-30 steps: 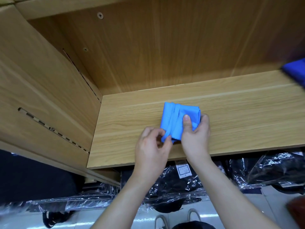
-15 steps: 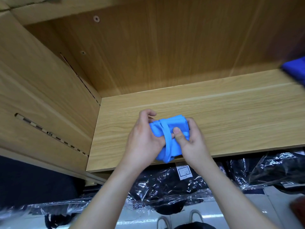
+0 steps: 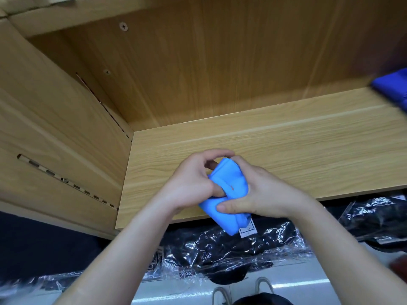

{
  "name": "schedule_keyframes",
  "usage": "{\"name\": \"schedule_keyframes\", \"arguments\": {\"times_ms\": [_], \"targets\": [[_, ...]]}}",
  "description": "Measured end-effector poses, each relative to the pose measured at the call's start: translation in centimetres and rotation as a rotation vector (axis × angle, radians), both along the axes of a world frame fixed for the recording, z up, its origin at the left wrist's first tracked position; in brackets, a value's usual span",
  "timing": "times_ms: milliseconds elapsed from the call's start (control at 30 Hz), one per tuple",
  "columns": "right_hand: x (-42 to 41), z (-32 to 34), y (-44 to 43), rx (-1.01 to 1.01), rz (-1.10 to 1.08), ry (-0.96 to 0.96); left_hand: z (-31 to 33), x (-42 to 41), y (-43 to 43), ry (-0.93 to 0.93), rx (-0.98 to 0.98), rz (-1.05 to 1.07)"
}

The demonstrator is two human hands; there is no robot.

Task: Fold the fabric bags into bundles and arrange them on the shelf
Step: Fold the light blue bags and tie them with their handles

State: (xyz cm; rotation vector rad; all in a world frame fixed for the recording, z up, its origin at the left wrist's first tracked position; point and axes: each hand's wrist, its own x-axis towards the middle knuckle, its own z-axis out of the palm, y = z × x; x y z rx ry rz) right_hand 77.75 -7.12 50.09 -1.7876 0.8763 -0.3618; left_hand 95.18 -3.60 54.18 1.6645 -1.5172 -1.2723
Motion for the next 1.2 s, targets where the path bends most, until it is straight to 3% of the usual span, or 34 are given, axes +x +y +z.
{"name": "schedule_keyframes", "arguments": {"times_ms": [100,167,267,400,500,567,633,667,767,867,1000,1033,1133,1200], "targets": [[-1.2,0.5,-0.5,0.321,0.051,-0.273,0.9,1.6,0.0,0.190,0.103,-0.157],[-1.7,0.6,-0.8,0.434,0.063,-0.386,1.1,2.3,0.3,0.258,0.073,-0.155],[-1.2,0.4,-0.8,0.586,0.085,-0.556,0.8,1.4,1.1,0.366,-0.090,-0.007],[-0.4,1.8,-0.1,0.667,0.087,-0.862,0.0,0.3,2.2,0.271,-0.403,0.133],[0.0,1.9,0.4,0.751,0.024,-0.883,1.1,1.5,2.6,0.240,-0.509,-0.123],[0.5,1.3,0.6,0.916,0.123,-0.869,1.4,1.5,2.2,0.207,-0.488,-0.270],[1.2,1.4,1.1,0.994,0.190,-0.884,1.3,0.9,1.7,0.310,-0.457,-0.194],[1.3,1.3,1.1,0.967,0.157,-0.873,1.2,0.7,1.6,0.381,-0.452,-0.141],[0.2,0.7,0.2,0.683,-0.207,-0.828,-0.1,0.7,1.3,0.438,-0.469,-0.011],[-1.3,0.9,-0.2,0.434,-0.233,-0.853,-2.2,0.4,0.9,0.424,-0.402,0.174],[-0.5,-0.2,0.9,-0.244,-0.246,-0.271,-4.7,-1.7,0.2,0.503,-0.207,0.395],[-0.2,-0.8,0.9,-0.320,-0.282,-0.215,-5.0,-2.0,0.2,0.560,-0.169,0.436],[-0.1,-2.2,0.6,-0.188,-0.473,-0.329,-5.4,-1.7,0.3,0.711,-0.103,0.383],[-0.4,-2.7,0.6,-0.006,-0.550,-0.466,-5.9,-0.8,0.5,0.477,-0.189,0.183]]}}
